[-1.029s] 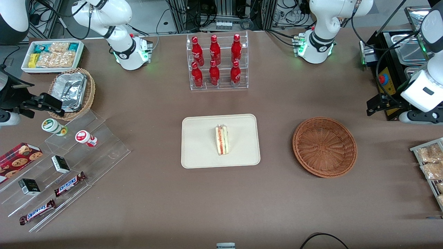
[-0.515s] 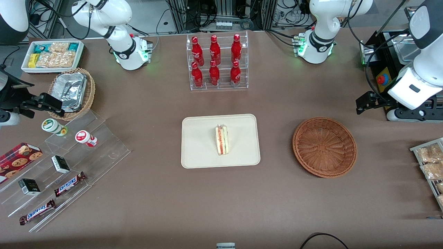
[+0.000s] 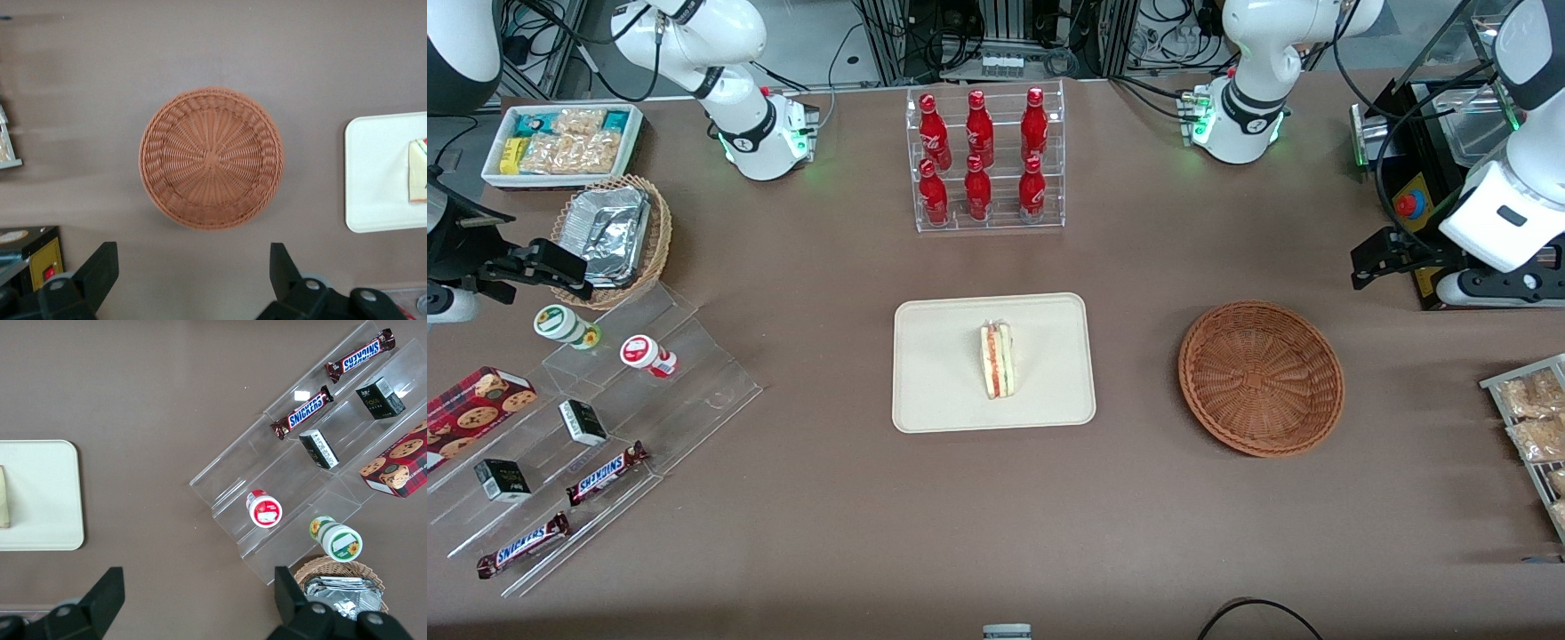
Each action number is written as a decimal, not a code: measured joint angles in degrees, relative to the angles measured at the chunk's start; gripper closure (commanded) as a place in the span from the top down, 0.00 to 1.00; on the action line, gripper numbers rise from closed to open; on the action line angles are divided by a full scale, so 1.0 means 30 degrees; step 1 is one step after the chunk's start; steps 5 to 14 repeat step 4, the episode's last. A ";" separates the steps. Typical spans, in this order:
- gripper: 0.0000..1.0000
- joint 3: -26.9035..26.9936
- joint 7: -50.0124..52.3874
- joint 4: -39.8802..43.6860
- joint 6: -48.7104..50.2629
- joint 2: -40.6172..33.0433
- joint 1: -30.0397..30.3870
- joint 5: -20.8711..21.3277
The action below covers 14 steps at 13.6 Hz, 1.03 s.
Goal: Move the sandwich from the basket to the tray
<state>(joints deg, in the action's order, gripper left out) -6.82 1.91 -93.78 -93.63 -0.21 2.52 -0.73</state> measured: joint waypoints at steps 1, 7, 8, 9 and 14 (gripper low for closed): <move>1.00 0.0133 0.0000 0.0177 0.0345 -0.0006 0.0004 0.0001; 1.00 0.0473 0.0000 0.0435 0.0906 -0.0022 0.0003 0.0002; 1.00 0.0473 0.0000 0.0435 0.0906 -0.0022 0.0003 0.0002; 1.00 0.0473 0.0000 0.0435 0.0906 -0.0022 0.0003 0.0002; 1.00 0.0473 0.0000 0.0435 0.0906 -0.0022 0.0003 0.0002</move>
